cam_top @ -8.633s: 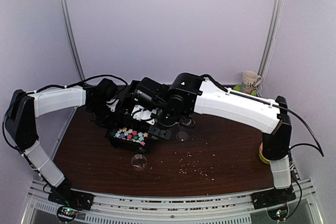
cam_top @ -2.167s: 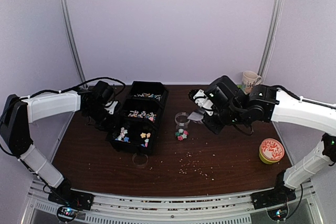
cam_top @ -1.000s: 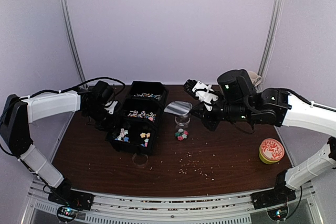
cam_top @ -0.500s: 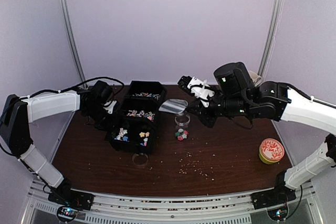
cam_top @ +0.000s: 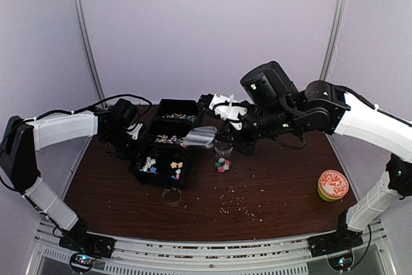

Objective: Pack the candies
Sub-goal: Adjust the fake candies in the storage box.

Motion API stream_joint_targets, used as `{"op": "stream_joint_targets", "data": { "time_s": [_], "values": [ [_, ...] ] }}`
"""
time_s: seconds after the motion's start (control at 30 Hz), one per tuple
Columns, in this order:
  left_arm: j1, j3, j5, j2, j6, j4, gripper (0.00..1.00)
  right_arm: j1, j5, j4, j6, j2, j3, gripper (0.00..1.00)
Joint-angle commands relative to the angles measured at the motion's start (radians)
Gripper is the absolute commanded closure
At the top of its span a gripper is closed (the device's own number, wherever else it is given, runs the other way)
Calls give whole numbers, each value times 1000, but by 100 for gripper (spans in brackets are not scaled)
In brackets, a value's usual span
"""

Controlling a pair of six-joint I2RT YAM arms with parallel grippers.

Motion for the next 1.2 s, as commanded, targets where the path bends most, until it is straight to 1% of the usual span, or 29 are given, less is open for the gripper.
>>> {"op": "stream_joint_targets", "data": {
  "time_s": [0.0, 0.1, 0.2, 0.3, 0.4, 0.5, 0.57, 0.63, 0.73, 0.87, 0.93, 1.0, 1.07, 1.17],
  "values": [
    [10, 54, 50, -68, 15, 161, 100, 36, 42, -137, 1, 48, 106, 100],
    [9, 54, 61, -63, 14, 166, 100, 55, 47, -211, -1, 93, 152, 100],
    [9, 53, 74, -64, 13, 168, 100, 88, 61, -239, -5, 134, 166, 100],
    [9, 48, 92, -67, 8, 180, 100, 107, 96, -267, 13, 208, 223, 100],
    [9, 31, 141, -69, -4, 215, 100, 115, 120, -295, 26, 277, 293, 100],
    [9, -7, 243, -68, -37, 305, 100, 117, 167, -306, 54, 320, 360, 100],
    [9, -30, 285, -58, -61, 347, 100, 115, 174, -291, 62, 315, 371, 100],
    [9, -31, 295, -43, -63, 347, 100, 115, 173, -277, 62, 300, 375, 100],
    [9, -39, 314, -44, -68, 371, 100, 115, 211, -259, 73, 279, 380, 100],
    [9, -94, 440, -59, -121, 524, 100, 115, 238, -248, 83, 249, 386, 100],
    [8, -109, 486, -55, -144, 575, 100, 115, 236, -229, 84, 222, 369, 100],
    [8, -109, 491, -49, -150, 584, 100, 115, 223, -219, 81, 204, 353, 100],
    [8, -95, 464, -46, -132, 550, 100, 115, 221, -233, 78, 204, 356, 100],
    [3, -56, 349, -49, -78, 438, 100, 115, 217, -265, 72, 217, 359, 100]
  ]
}}
